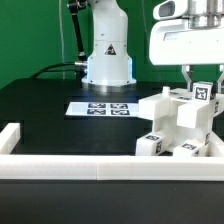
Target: Assemble chair
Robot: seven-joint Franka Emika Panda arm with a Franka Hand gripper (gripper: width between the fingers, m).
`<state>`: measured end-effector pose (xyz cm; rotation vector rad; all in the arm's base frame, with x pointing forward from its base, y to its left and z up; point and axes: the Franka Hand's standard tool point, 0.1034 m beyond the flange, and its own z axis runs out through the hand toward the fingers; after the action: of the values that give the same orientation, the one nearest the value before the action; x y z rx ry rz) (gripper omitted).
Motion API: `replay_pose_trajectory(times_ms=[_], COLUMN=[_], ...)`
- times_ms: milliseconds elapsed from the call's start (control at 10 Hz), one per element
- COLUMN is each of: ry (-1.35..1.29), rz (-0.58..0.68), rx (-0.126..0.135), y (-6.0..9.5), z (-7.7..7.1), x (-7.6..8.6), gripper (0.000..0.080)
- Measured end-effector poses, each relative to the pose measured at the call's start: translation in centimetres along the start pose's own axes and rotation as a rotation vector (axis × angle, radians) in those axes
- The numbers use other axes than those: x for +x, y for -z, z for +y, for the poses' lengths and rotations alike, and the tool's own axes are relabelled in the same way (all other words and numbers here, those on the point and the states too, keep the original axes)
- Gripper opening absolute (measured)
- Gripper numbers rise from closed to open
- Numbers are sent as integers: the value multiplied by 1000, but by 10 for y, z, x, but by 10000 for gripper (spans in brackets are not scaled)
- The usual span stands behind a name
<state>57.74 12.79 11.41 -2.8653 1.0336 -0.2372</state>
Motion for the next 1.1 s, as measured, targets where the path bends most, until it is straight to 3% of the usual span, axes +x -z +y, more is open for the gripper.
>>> replay_pose_trajectory(times_ms=[100, 200, 300, 400, 700, 1100], ry=[0, 7, 17, 18, 24, 25], rz=[0, -3, -1, -1, -3, -4], rx=[0, 1, 8, 14, 38, 33], y=[0, 3, 8, 13, 34, 31], z=[0, 0, 0, 2, 7, 7], x=[0, 0, 2, 3, 0, -1], gripper=[356, 356, 546, 629, 646, 649])
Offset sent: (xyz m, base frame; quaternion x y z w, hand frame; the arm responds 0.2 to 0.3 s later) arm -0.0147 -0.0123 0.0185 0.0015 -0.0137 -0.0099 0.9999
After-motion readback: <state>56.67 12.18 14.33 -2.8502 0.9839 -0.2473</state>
